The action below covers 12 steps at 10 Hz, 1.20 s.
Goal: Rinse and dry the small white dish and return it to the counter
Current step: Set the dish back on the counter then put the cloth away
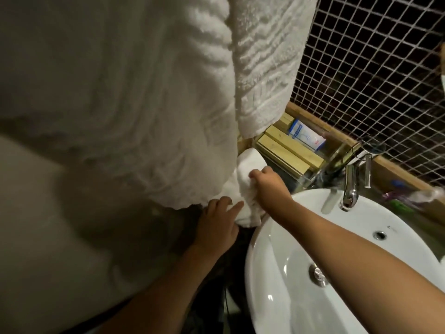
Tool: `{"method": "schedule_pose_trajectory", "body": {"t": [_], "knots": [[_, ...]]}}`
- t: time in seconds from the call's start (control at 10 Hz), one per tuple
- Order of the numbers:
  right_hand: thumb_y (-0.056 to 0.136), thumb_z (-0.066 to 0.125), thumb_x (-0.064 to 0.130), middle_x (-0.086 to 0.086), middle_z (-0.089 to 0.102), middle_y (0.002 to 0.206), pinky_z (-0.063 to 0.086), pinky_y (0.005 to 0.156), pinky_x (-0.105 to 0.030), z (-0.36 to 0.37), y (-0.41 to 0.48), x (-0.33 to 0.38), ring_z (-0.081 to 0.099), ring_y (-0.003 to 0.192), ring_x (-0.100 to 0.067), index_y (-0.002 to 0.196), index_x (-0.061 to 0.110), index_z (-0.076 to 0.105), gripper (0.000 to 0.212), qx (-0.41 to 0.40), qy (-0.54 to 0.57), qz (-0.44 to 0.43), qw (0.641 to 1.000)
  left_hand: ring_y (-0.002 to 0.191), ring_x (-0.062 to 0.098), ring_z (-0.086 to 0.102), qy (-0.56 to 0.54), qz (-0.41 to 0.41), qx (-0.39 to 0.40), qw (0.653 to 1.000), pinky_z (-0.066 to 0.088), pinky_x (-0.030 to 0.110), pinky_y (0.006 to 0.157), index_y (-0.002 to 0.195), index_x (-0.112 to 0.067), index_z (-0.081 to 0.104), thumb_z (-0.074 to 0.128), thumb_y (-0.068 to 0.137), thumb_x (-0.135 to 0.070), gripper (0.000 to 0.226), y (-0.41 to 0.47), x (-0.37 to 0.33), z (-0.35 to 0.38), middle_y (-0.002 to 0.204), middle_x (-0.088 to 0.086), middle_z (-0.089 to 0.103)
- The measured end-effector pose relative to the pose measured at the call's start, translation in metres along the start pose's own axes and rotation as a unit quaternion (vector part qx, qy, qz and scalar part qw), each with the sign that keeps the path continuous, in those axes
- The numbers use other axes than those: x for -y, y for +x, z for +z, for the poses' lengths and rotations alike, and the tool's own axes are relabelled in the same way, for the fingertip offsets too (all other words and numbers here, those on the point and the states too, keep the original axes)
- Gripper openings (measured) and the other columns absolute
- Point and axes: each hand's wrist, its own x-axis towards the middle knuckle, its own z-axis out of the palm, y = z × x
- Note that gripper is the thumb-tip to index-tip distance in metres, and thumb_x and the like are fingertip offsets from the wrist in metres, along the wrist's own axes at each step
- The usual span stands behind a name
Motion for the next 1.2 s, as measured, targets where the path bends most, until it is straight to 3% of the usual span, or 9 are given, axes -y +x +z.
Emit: {"method": "schedule_pose_trajectory", "body": {"t": [0.1,0.3,0.4,0.5,0.7,0.8,0.9,1.1,1.2], "knots": [[0.097,0.054,0.002,-0.022,0.052,0.116,0.049,0.087,-0.054,-0.014,0.009,0.008,0.052,0.103,-0.041,0.121,0.005,0.062,0.026,-0.054,0.025,-0.060,0.996,0.119,0.030,0.051,0.013,0.002,-0.060,0.998,0.047,0.046,0.096,0.138,-0.028,0.054,0.063,0.084,-0.024,0.055,0.005,-0.001,-0.012,0.134,0.008,0.055],[0.095,0.062,0.021,-0.014,0.052,0.128,0.047,0.093,-0.042,-0.006,0.004,-0.010,0.047,0.119,-0.035,0.116,0.016,0.070,0.023,0.041,-0.134,0.007,0.990,0.141,0.032,0.028,0.075,-0.057,0.119,0.988,0.028,0.051,0.111,0.141,-0.029,0.044,0.046,0.085,-0.056,0.062,-0.008,-0.014,0.002,0.152,0.005,0.037],[0.097,0.061,0.025,-0.014,0.057,0.121,0.052,0.089,-0.041,-0.001,0.001,-0.016,0.053,0.110,-0.035,0.114,0.009,0.072,0.025,0.024,-0.118,0.010,0.993,0.120,0.023,0.049,0.051,-0.045,0.065,0.996,0.040,0.045,0.099,0.128,-0.028,0.058,0.042,0.091,-0.051,0.046,-0.011,-0.010,0.005,0.131,0.001,0.056],[0.098,0.061,0.028,-0.011,0.066,0.104,0.056,0.080,-0.042,-0.003,0.006,-0.013,0.063,0.091,-0.030,0.108,0.011,0.073,0.023,-0.017,-0.033,0.034,0.999,0.104,0.017,0.053,0.033,-0.037,0.034,0.998,0.048,0.034,0.088,0.121,-0.028,0.059,0.048,0.096,-0.043,0.031,-0.005,-0.001,0.007,0.117,-0.002,0.060],[0.094,0.062,0.023,-0.002,0.070,0.096,0.057,0.075,-0.035,0.004,0.007,-0.015,0.066,0.085,-0.023,0.120,0.025,0.063,0.026,-0.026,0.143,0.148,0.978,0.108,0.017,0.056,-0.023,-0.058,0.062,0.996,0.052,0.036,0.090,0.119,-0.024,0.059,0.061,0.096,-0.033,0.025,0.011,-0.003,0.007,0.118,-0.002,0.060],[0.087,0.061,0.023,0.008,0.069,0.083,0.044,0.060,-0.022,-0.003,0.000,-0.012,0.064,0.078,-0.012,0.105,0.028,0.072,0.021,-0.080,0.209,0.148,0.963,0.104,0.017,0.058,-0.044,-0.050,0.035,0.997,0.053,0.035,0.088,0.111,-0.021,0.064,0.063,0.096,-0.026,0.016,0.011,-0.006,-0.005,0.113,-0.001,0.062],[0.086,0.061,0.028,0.012,0.071,0.087,0.043,0.060,-0.020,-0.013,-0.017,-0.012,0.064,0.078,-0.009,0.101,0.029,0.076,0.021,-0.099,0.181,0.119,0.971,0.093,0.018,0.060,-0.051,-0.018,-0.007,0.999,0.055,0.034,0.078,0.102,-0.018,0.067,0.070,0.090,-0.026,0.015,-0.001,-0.009,-0.019,0.102,0.001,0.065],[0.089,0.064,0.031,-0.003,0.066,0.093,0.051,0.083,-0.034,-0.004,-0.031,-0.013,0.058,0.087,-0.027,0.098,0.025,0.078,0.018,0.032,-0.142,0.094,0.985,0.104,0.018,0.054,0.015,0.049,0.068,0.996,0.042,0.030,0.085,0.124,-0.025,0.058,0.056,0.094,-0.024,0.030,-0.037,-0.004,0.007,0.113,-0.003,0.060],[0.091,0.064,0.044,-0.009,0.058,0.105,0.044,0.086,-0.040,0.003,-0.026,-0.005,0.050,0.100,-0.032,0.102,0.020,0.077,0.029,-0.028,-0.210,0.032,0.977,0.100,0.018,0.050,0.035,0.055,0.066,0.996,0.041,0.033,0.083,0.118,-0.026,0.059,0.053,0.092,-0.040,0.030,-0.037,-0.005,0.016,0.109,-0.003,0.056]]}}
